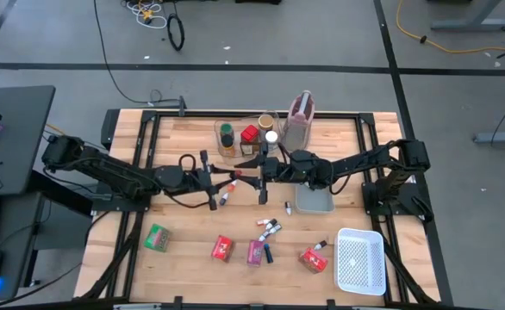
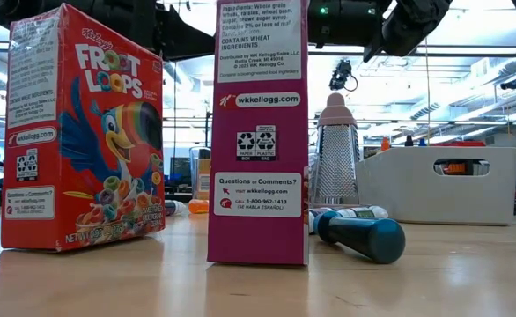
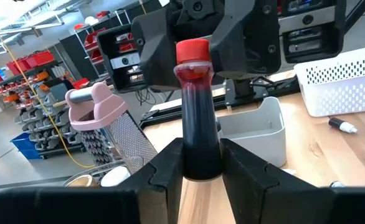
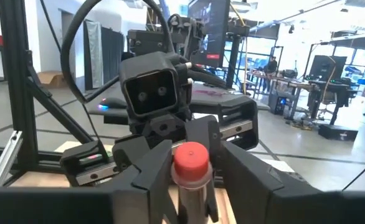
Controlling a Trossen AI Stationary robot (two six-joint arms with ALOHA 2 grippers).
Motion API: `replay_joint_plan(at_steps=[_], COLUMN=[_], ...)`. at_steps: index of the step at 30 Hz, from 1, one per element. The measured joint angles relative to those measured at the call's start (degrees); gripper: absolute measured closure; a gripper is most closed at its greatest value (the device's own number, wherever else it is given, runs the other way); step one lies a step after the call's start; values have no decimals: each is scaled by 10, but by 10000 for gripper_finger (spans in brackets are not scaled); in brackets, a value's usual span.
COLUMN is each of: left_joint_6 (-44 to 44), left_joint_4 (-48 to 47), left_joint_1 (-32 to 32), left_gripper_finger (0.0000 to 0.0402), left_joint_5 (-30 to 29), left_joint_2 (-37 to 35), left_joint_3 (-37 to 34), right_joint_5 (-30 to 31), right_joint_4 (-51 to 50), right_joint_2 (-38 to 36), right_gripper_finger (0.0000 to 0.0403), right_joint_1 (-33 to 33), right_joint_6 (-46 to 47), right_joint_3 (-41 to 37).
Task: Pick & Place Kitchen Items
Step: Put the medium red food coloring bottle into the gray bin
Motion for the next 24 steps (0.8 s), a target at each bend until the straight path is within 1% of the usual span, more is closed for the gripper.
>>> replay_joint_plan(at_steps=[5, 8, 11, 16, 18, 20, 24], left_joint_6=[0, -2, -10, -21, -27, -29, -39], left_joint_4=[0, -3, -3, -7, -14, -23, -45], left_joint_1=[0, 0, 0, 0, 0, 0, 0], left_gripper_finger=[295, 292, 288, 277, 268, 257, 234], left_joint_5=[0, -1, 0, 1, 1, 1, 3], left_joint_2=[0, 0, 0, 0, 0, 0, 0], left_joint_3=[0, 0, 0, 0, 0, 0, 0], right_joint_5=[-5, -5, -5, -4, -1, 15, 82], right_joint_4=[-6, -11, -14, -42, -72, -127, -270], right_joint_2=[0, 0, 0, -2, -10, -25, -76], right_gripper_finger=[306, 329, 331, 318, 318, 319, 319], right_joint_1=[0, 0, 0, 2, 2, 3, 7], right_joint_6=[0, 0, 0, 4, 11, 21, 62], right_joint_3=[0, 0, 0, 0, 0, 0, 0])
